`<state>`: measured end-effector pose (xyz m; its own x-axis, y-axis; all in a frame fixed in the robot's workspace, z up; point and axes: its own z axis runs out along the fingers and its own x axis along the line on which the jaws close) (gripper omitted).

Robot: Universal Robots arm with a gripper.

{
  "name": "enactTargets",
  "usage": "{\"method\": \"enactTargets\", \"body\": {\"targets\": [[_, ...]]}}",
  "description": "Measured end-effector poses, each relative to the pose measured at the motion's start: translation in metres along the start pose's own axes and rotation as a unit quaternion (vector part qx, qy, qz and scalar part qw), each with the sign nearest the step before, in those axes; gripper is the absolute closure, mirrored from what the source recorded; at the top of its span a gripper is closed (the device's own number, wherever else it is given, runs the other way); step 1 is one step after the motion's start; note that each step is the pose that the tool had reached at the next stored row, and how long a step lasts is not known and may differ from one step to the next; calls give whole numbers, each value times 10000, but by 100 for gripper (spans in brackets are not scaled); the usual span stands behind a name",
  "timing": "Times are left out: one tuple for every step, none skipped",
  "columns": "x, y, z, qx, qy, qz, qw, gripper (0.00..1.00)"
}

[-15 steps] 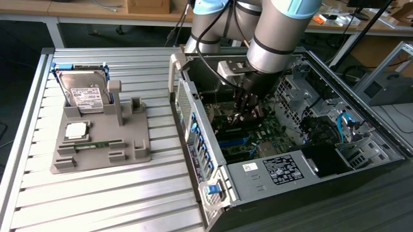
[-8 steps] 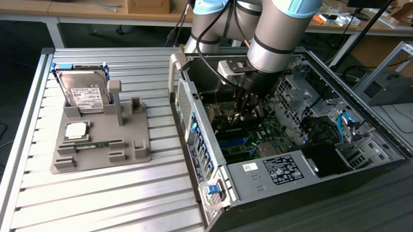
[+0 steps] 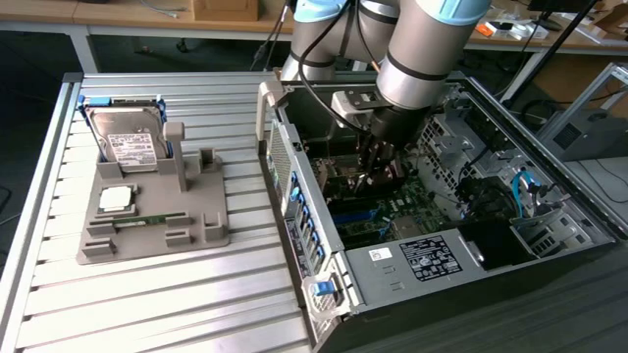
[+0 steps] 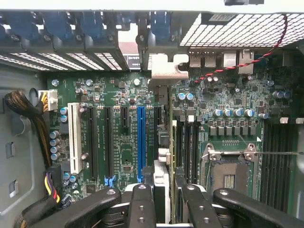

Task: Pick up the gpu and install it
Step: 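Insert the gpu into the slot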

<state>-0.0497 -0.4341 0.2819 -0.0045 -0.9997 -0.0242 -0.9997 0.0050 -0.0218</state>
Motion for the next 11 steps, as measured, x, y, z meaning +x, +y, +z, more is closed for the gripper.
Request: {"method": "enactTargets", "body": {"targets": [[1, 0, 0, 0, 0, 1, 10000, 73], [5, 0, -1, 0, 0, 0, 10000, 73], [10, 0, -1, 0, 0, 0, 10000, 73], [26, 3, 0, 0, -1, 0, 10000, 73], [42, 6, -1, 0, -1, 0, 10000, 73], [58, 14, -1, 1, -1, 1, 10000, 73], [67, 23, -1, 1, -1, 1, 10000, 73], [76, 33, -2, 1, 0, 0, 10000, 73], [84, 42, -3, 1, -1, 0, 10000, 73], [92, 47, -3, 1, -1, 0, 10000, 73], [101, 51, -3, 1, -1, -1, 10000, 73]]}}
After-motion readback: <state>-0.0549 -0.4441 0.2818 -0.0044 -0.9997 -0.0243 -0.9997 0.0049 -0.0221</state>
